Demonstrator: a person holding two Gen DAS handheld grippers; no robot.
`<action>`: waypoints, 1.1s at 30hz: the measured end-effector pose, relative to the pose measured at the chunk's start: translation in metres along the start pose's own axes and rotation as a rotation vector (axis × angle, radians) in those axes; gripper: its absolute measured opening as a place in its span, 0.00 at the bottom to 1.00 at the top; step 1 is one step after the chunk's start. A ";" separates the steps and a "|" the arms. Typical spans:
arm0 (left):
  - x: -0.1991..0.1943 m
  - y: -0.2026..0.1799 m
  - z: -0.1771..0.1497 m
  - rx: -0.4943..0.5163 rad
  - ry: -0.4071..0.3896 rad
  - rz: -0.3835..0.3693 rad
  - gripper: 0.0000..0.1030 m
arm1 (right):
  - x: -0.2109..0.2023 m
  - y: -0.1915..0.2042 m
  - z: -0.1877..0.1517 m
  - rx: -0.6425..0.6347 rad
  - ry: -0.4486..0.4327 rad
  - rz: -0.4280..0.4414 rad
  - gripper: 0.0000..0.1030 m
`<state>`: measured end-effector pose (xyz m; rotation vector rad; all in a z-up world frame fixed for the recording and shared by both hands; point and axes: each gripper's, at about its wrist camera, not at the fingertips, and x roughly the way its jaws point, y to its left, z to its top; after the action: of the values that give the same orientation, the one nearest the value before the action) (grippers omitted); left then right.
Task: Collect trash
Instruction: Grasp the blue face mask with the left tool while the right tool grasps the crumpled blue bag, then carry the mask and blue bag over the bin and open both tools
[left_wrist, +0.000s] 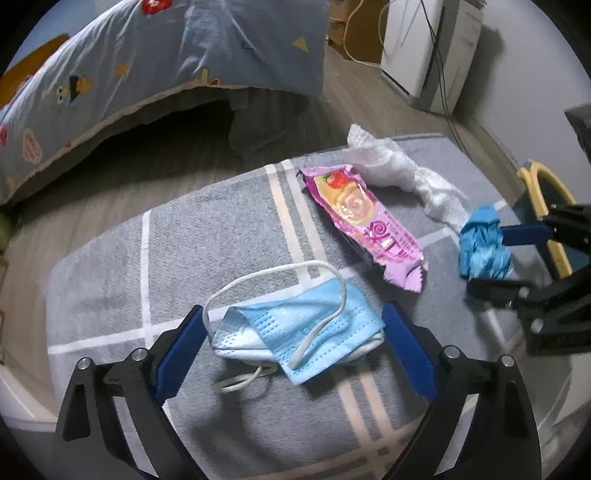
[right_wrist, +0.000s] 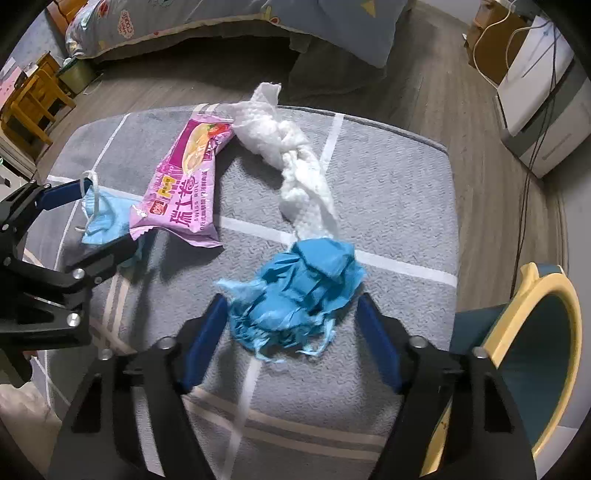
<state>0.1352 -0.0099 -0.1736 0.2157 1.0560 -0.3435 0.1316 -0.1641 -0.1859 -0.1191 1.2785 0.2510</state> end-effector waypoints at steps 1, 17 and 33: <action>0.000 0.000 0.000 0.004 0.003 -0.003 0.83 | 0.000 0.001 0.000 0.001 0.003 0.008 0.58; -0.039 0.000 -0.005 -0.019 0.003 -0.070 0.22 | -0.015 -0.020 0.005 0.109 0.038 0.052 0.47; -0.135 -0.002 0.000 -0.063 -0.157 -0.075 0.03 | -0.106 -0.025 -0.011 0.095 -0.123 0.051 0.46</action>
<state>0.0741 0.0111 -0.0555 0.0912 0.9193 -0.3874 0.0990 -0.2032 -0.0891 0.0097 1.1699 0.2375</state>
